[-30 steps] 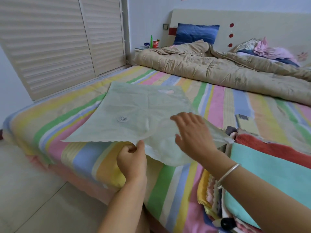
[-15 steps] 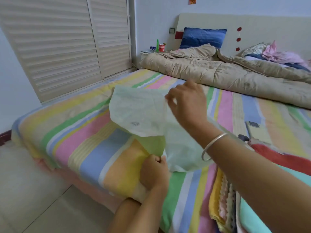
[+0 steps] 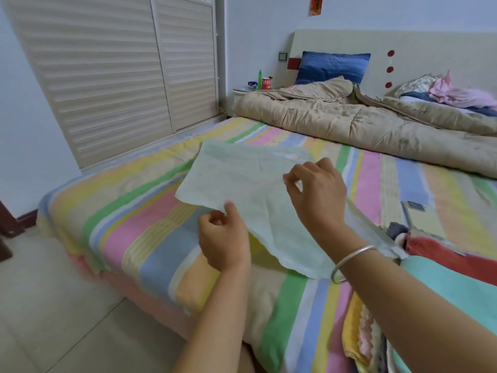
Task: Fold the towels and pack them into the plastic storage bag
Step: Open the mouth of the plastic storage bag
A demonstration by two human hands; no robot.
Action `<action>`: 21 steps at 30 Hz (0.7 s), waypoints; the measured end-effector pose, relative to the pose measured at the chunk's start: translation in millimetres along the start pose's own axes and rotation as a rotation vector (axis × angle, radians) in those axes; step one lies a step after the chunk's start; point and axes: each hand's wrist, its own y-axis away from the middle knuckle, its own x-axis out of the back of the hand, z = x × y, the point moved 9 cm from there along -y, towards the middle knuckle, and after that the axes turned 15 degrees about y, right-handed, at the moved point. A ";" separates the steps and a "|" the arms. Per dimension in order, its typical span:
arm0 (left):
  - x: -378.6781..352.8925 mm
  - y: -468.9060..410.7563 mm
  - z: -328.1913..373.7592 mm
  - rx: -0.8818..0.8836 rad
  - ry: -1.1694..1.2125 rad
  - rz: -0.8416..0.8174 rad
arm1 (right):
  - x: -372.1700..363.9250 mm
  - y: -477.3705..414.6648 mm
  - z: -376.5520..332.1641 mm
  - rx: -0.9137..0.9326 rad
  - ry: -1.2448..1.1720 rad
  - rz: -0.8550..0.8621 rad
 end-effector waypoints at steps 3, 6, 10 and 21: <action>13.2 -18.9 -3.3 -0.051 -0.063 0.000 | 1.9 3.5 -1.2 0.022 0.021 -0.009; 31.7 -31.1 -33.6 -0.014 -0.218 -0.013 | 8.2 -10.7 14.3 -0.069 0.000 -0.002; 49.0 -30.3 -65.7 0.051 -0.304 -0.005 | 14.8 -25.1 12.5 -0.058 -0.015 0.015; 23.5 58.6 -20.6 -0.196 0.044 -0.259 | 1.7 42.2 -0.1 0.132 -0.277 -0.448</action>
